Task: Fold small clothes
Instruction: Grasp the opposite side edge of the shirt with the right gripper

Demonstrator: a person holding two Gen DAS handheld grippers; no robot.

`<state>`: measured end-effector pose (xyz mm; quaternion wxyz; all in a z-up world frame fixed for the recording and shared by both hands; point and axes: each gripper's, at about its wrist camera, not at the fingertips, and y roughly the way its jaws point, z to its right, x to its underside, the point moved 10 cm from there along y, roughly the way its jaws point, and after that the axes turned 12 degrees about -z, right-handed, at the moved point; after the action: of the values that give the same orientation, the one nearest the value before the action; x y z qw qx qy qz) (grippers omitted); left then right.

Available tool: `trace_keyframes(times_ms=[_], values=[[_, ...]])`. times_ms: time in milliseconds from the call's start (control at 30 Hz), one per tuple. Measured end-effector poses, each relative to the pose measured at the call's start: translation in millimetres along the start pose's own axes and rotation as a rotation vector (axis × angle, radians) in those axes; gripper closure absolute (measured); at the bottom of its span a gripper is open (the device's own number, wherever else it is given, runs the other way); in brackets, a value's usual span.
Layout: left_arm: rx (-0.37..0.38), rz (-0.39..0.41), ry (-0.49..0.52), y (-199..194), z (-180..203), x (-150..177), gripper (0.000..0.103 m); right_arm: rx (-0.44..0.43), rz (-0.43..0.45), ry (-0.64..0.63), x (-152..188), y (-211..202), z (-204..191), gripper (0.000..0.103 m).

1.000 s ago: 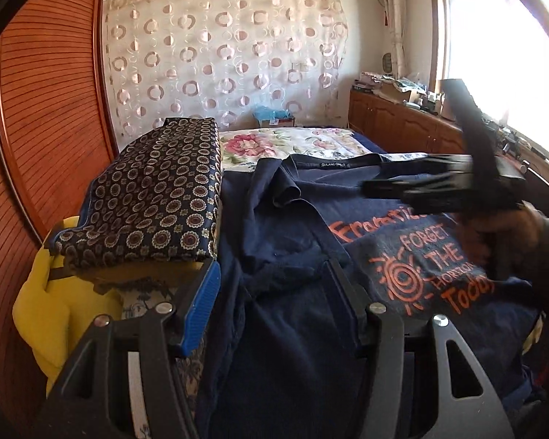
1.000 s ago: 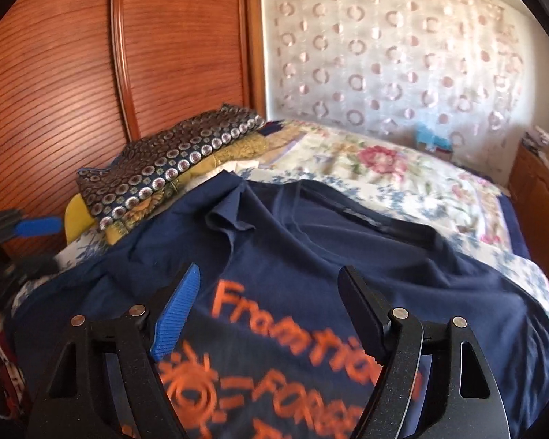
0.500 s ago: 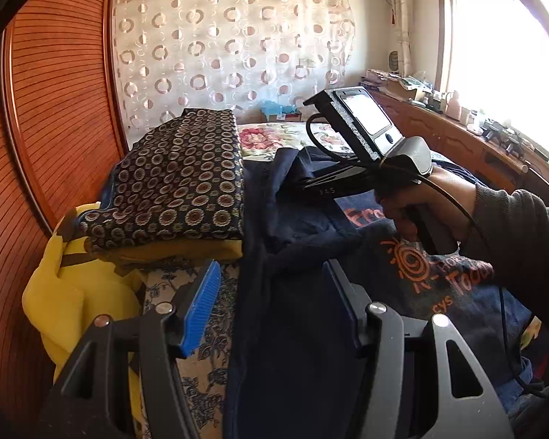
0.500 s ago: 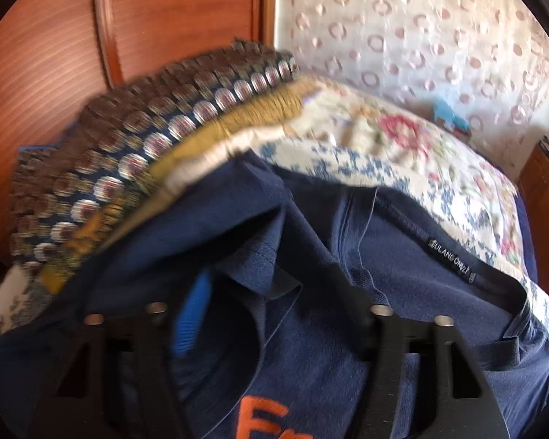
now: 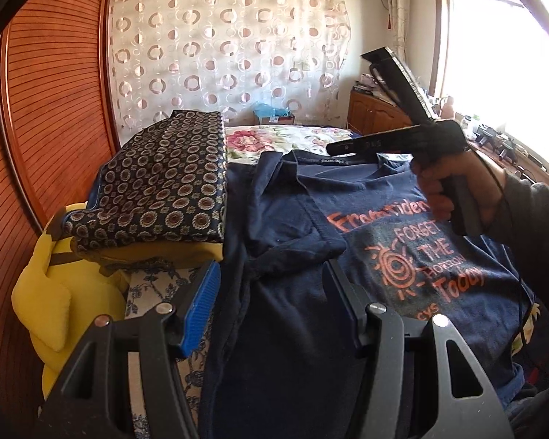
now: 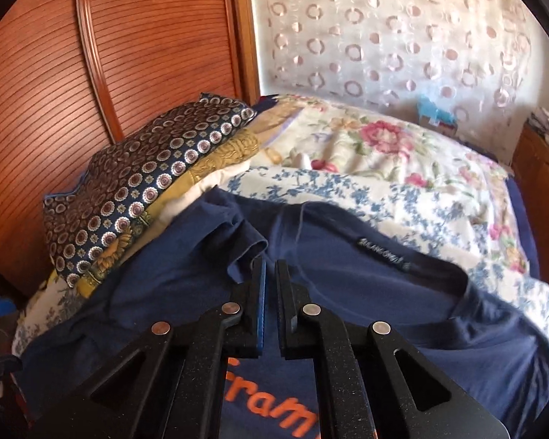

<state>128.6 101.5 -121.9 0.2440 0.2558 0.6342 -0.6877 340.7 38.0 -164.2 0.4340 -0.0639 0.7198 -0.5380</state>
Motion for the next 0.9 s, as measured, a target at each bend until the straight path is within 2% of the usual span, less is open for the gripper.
trace_keyframes(times_ms=[33,100,133,167,267,333,400,433,533,633,900], values=[[0.003,0.002,0.0,-0.5,1.2,-0.3,0.046,-0.006,0.001,-0.002,-0.2,0.9,-2.0,0.098],[0.007,-0.001,-0.002,0.0,1.0,-0.6,0.046,-0.054,-0.004,-0.01,-2.4,10.0,-8.7,0.07],[0.005,-0.006,-0.002,0.9,0.8,-0.2,0.046,-0.074,-0.006,-0.013,-2.3,17.6,-13.8,0.045],[0.003,-0.009,-0.001,1.9,1.2,0.1,0.046,-0.079,-0.008,-0.014,-1.9,25.0,-16.2,0.041],[0.002,-0.014,-0.001,3.7,0.8,2.1,0.046,-0.077,-0.065,0.004,2.5,57.7,-19.9,0.041],[0.001,-0.016,-0.005,4.4,-0.9,4.0,0.046,-0.059,-0.102,0.025,5.3,76.2,-17.2,0.042],[0.004,-0.018,-0.012,4.9,-2.3,5.9,0.046,-0.06,-0.085,0.019,1.0,74.6,-19.3,0.064],[0.004,-0.019,-0.016,5.2,-3.2,6.7,0.046,-0.084,-0.096,0.016,2.2,75.5,-22.2,0.087],[0.01,-0.012,-0.031,3.1,-5.2,8.0,0.046,-0.062,-0.103,-0.052,7.6,73.5,-29.0,0.101],[0.019,-0.002,-0.038,0.5,-4.6,7.7,0.046,-0.051,-0.1,-0.042,9.8,65.3,-23.4,0.103],[0.029,0.006,-0.035,-0.2,-2.4,4.8,0.046,-0.055,0.004,-0.023,11.7,-4.9,-7.6,0.103]])
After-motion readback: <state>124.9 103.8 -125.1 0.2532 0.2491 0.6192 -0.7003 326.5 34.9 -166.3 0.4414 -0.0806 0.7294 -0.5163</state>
